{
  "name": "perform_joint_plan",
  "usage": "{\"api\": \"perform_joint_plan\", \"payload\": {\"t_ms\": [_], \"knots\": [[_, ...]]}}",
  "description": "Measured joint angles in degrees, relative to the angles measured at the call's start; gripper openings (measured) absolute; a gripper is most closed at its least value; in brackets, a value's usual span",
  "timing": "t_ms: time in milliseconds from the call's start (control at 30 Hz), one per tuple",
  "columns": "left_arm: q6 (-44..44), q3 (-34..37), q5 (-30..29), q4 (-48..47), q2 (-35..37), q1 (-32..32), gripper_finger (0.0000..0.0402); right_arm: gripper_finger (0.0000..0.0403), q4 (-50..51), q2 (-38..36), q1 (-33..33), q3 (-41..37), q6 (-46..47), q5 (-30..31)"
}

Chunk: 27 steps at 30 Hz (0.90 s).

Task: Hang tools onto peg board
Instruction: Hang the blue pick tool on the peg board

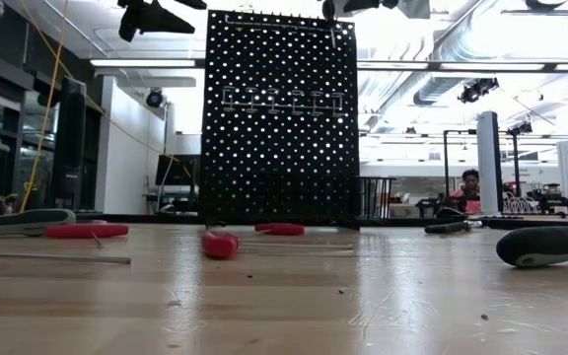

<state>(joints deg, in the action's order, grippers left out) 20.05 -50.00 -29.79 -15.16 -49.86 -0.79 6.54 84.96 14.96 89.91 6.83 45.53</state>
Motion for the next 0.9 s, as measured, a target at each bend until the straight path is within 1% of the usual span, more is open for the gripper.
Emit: {"api": "perform_joint_plan", "payload": {"t_ms": [100, 167, 300, 400, 500, 600, 700, 767, 800, 900], "knots": [[-0.45, -0.33, 0.6, -0.68, 0.95, 0.0, 0.0229, 0.0278, 0.07, -1.33, -0.02, 0.0, -0.87, 0.97], [-1.27, -1.76, 1.95, -2.34, 1.34, -0.01, 0.0229, 0.0278, -0.05, -2.53, -0.02, 0.0, -1.57, 1.37], [-2.6, -6.83, 5.38, -10.12, 0.78, 0.01, 0.0229, 0.0278, -0.18, -5.31, -0.01, 0.0, -3.79, 2.52], [-1.02, -10.66, 10.81, -17.7, -1.39, 0.24, 0.0229, 0.0279, -0.02, -7.24, -0.09, 0.0, -3.87, 2.53], [3.56, -12.63, 19.88, -25.01, -5.27, 2.4, 0.0229, 0.0279, 0.05, -8.83, -0.71, 0.0, -4.24, 2.55], [7.68, -12.53, 30.02, -33.86, -11.5, 8.25, 0.0229, 0.0279, 0.08, -9.96, -1.5, 0.02, -4.32, 2.52], [11.2, -11.5, 36.16, -42.75, -18.81, 17.35, 0.0229, 0.0279, 0.2, -10.62, -2.57, 0.02, -4.4, 2.46], [12.91, -10.51, 38.55, -45.79, -22.93, 23.93, 0.0229, 0.0279, 0.97, -10.83, -3.15, 0.02, -4.51, 2.44], [13.83, -10.08, 38.83, -46.59, -24.87, 27.45, 0.0229, 0.0279, 1.21, -10.83, -3.36, 0.02, -4.52, 2.42], [17.47, -7.95, 38.39, -44.53, -28.98, 37.24, 0.0229, 0.0279, 3.14, -10.87, -4.06, 0.02, -4.34, 2.36]]}}
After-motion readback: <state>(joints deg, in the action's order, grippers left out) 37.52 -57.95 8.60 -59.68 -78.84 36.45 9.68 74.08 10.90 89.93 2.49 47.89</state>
